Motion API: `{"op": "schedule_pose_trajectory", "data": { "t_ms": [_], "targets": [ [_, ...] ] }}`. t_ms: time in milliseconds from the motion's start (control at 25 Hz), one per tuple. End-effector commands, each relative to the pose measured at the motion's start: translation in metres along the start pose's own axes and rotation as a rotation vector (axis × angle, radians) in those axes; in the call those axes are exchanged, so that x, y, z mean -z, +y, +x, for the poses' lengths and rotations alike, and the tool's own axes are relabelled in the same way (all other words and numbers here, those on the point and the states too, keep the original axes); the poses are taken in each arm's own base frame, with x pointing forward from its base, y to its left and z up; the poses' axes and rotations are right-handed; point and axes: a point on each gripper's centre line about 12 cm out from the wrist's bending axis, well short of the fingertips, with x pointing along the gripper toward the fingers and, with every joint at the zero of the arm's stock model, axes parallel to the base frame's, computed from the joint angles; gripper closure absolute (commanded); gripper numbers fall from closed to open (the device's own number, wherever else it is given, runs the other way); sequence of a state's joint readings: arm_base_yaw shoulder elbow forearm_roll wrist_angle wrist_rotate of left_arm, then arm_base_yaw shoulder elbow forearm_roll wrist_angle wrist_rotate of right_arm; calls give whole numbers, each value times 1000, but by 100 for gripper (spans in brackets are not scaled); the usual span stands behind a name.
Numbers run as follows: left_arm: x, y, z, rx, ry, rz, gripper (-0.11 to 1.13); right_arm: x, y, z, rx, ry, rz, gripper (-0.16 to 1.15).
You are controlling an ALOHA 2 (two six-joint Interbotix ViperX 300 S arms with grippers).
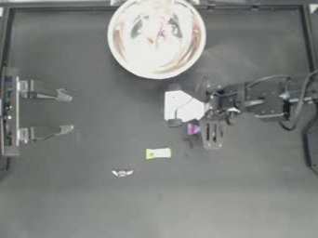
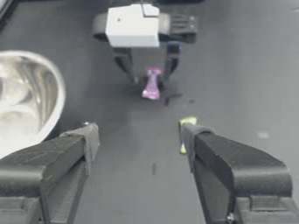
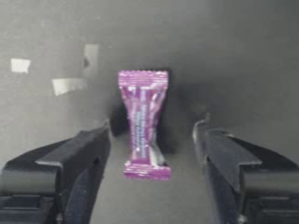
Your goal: Put candies in bowl
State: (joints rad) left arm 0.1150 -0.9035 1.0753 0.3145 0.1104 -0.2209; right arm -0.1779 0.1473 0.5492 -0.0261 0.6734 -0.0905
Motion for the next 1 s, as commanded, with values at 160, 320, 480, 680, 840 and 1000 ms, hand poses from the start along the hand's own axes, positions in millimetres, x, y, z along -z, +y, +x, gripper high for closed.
{"op": "schedule_pose_trajectory", "data": {
  "t_ms": [160,320,480,680,840,1000],
  "targets": [
    [-5,0,0,0,-12,-16,10,-8,-1,-2,5,-24,0,40],
    [-5,0,1,0,-10,-16,10,-11,0,-10,6,-53,4,68],
    [-4,0,1,2,-9,-15,10,-17,-1,-37,17,-169,5,69],
    [-1,0,1,1,-2,-17,10,-25,-16,-79,54,-395,37,69],
    [0,0,1,1,-1,-16,10,-28,-45,-108,114,-576,95,70],
    [1,0,1,2,1,-17,10,-32,-81,-128,197,-720,149,70]
  ]
}}
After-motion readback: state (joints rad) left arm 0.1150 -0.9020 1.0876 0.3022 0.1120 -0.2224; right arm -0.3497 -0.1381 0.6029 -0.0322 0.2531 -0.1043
